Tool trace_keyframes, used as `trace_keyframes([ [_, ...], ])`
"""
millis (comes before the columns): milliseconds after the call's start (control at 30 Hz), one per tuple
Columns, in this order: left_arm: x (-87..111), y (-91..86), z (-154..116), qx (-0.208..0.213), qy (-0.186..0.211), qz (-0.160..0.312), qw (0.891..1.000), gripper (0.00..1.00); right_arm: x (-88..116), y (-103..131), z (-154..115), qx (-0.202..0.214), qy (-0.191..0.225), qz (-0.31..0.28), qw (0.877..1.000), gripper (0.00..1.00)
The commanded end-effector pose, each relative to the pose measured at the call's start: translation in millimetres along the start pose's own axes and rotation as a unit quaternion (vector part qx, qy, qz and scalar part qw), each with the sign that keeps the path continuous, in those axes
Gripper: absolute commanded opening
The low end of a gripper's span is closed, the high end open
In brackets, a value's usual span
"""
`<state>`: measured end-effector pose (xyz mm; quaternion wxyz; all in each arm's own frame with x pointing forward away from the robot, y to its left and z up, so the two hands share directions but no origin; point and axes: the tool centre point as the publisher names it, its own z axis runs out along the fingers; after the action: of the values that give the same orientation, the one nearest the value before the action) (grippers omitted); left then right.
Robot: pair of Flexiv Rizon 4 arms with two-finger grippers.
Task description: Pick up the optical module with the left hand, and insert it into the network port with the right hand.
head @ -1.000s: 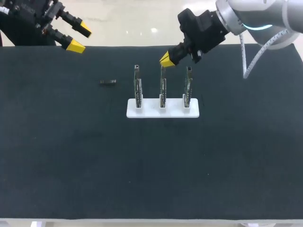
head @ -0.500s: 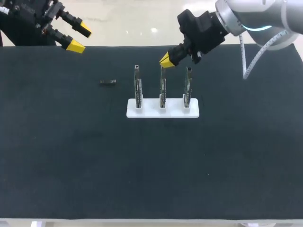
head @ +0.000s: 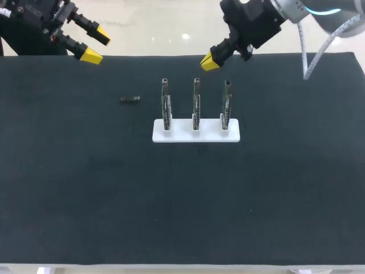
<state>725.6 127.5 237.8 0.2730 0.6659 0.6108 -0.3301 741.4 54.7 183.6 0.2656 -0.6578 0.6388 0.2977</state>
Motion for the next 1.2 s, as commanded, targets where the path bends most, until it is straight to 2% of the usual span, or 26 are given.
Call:
trace_keyframes([
  [33, -0.4, 0.4, 0, 0.000, 0.002, -0.001, 1.000, 1.00, 4, 12, -18, 0.006, 0.005, 0.004, 1.000, 0.00],
  [200, -0.4, 0.4, 0, 0.000, 0.002, -0.001, 1.000, 1.00, 13, 15, -45, -0.002, 0.017, 0.004, 1.000, 0.00],
  [467, -0.4, 0.4, 0, 0.000, 0.002, -0.001, 1.000, 1.00, 41, 17, -87, -0.011, 0.021, -0.004, 1.000, 0.00],
  [700, -0.4, 0.4, 0, 0.000, 0.002, -0.001, 1.000, 1.00, 65, 18, -112, 0.012, 0.028, -0.007, 0.999, 0.00],
  [933, -0.4, 0.4, 0, 0.000, 0.002, -0.001, 1.000, 1.00, 73, 17, -128, 0.026, 0.026, -0.007, 0.999, 0.00],
  [967, -0.4, 0.4, 0, 0.000, 0.002, -0.001, 1.000, 1.00, 72, 16, -130, 0.027, 0.017, -0.005, 0.999, 0.64],
  [1000, -0.4, 0.4, 0, 0.000, 0.002, -0.001, 1.000, 1.00, 72, 16, -130, 0.027, 0.017, -0.005, 0.999, 1.00],
  [1200, -0.4, 0.4, 0, 0.000, 0.002, -0.001, 1.000, 1.00, 72, 16, -130, 0.027, 0.017, -0.005, 0.999, 1.00],
])
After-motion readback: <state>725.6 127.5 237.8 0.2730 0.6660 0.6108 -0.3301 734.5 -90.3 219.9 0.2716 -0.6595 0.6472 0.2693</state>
